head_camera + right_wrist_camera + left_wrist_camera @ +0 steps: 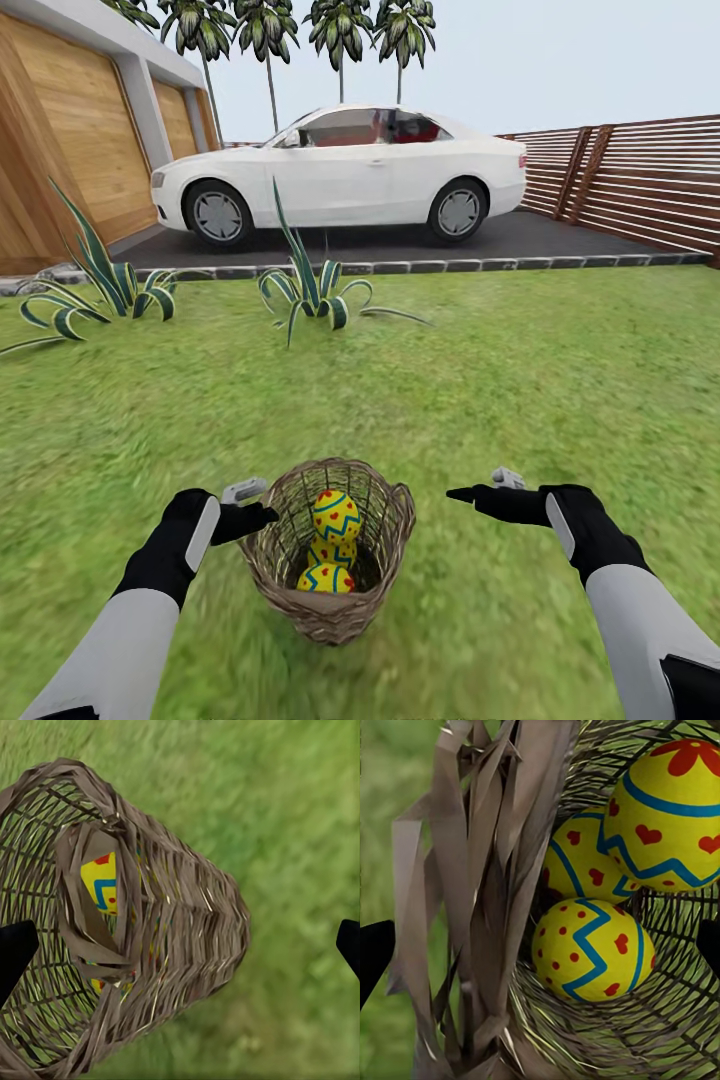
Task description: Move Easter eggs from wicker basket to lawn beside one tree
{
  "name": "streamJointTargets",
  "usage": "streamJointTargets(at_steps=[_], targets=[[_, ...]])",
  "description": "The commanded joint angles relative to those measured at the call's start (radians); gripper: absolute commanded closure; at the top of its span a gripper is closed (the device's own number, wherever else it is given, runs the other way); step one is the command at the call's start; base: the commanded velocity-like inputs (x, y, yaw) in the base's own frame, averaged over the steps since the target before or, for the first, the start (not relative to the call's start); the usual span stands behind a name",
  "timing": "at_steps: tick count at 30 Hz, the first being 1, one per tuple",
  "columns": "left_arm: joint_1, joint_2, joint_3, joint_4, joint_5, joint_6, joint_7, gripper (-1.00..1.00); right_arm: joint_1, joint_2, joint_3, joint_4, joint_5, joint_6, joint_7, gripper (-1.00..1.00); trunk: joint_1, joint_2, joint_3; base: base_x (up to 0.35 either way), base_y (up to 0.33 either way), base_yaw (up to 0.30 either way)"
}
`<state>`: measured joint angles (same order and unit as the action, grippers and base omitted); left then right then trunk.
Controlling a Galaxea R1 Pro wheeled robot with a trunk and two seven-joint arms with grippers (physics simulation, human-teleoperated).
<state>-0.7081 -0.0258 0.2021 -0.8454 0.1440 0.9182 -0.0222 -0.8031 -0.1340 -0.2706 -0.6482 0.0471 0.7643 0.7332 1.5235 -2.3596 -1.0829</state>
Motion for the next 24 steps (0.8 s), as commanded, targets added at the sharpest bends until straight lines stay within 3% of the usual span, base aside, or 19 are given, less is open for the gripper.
streamJointTargets(at_steps=[1,14,15,24], targets=[[-0.001,-0.001,0.005,-0.001,0.001,0.005,-0.002,-1.0,-0.001,0.001,-0.004,-0.001,0.005,0.006,0.006,-1.0,0.0,0.0,-0.001,0.0,0.0,0.0],[-0.001,0.006,0.005,-0.001,0.002,0.004,-0.003,-1.0,-0.001,0.001,-0.004,0.002,0.005,0.006,0.006,-1.0,0.0,0.0,-0.001,0.0,0.0,0.0],[-0.001,0.006,0.005,-0.001,0.002,0.004,-0.003,1.0,-0.001,0.001,-0.004,0.002,0.005,0.006,0.006,-1.0,0.0,0.0,-0.001,0.0,0.0,0.0],[-0.001,0.007,0.005,0.0,0.002,0.005,-0.002,1.0,-0.001,0.001,-0.004,0.007,0.005,0.006,0.005,-1.0,0.0,0.0,-0.001,0.0,0.0,0.0]])
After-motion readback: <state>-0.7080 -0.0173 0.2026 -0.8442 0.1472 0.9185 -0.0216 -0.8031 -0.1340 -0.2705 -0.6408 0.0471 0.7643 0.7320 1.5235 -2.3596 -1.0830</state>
